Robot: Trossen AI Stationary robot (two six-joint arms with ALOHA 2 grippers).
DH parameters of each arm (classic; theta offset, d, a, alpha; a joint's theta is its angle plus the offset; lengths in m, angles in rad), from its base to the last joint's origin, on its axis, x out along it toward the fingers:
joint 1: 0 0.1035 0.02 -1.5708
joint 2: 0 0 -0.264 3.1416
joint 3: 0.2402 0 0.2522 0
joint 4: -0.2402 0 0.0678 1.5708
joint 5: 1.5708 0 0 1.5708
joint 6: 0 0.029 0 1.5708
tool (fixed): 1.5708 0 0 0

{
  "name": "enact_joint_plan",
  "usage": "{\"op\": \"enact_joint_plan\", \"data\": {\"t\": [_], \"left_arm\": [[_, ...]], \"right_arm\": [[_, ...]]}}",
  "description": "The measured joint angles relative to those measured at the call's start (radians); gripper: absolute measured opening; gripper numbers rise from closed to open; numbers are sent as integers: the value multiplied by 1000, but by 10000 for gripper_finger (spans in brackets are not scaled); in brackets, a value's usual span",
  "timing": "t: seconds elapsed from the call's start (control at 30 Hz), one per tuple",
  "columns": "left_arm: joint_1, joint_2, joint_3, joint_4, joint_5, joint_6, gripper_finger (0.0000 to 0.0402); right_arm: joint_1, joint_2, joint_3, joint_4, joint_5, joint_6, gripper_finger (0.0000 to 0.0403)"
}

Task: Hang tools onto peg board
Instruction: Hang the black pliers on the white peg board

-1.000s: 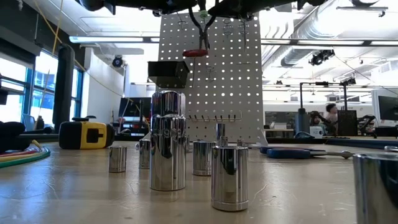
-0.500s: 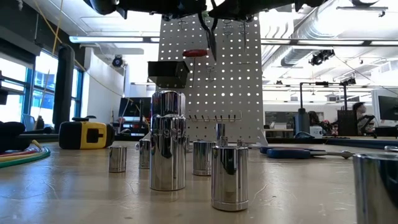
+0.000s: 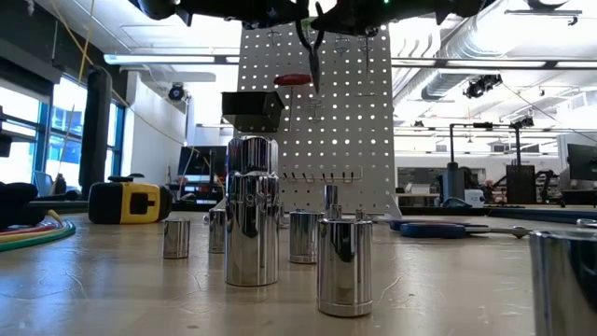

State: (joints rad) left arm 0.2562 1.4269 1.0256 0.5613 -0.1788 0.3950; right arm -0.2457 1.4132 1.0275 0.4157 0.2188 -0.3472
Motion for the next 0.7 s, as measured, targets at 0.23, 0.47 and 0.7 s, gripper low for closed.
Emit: {"op": "enact_joint_plan", "data": {"t": [0.23, 0.47, 0.7], "left_arm": [[0, 0, -1, -8, -21, 30, 35], [22, 0, -1, -7, 4, 28, 35], [42, 1, -1, -8, 27, 7, 35]], "right_arm": [[-9, 21, 2, 14, 0, 2, 39], [-23, 23, 2, 19, -11, 7, 39], [-40, 23, 2, 17, -32, 25, 39]]}}
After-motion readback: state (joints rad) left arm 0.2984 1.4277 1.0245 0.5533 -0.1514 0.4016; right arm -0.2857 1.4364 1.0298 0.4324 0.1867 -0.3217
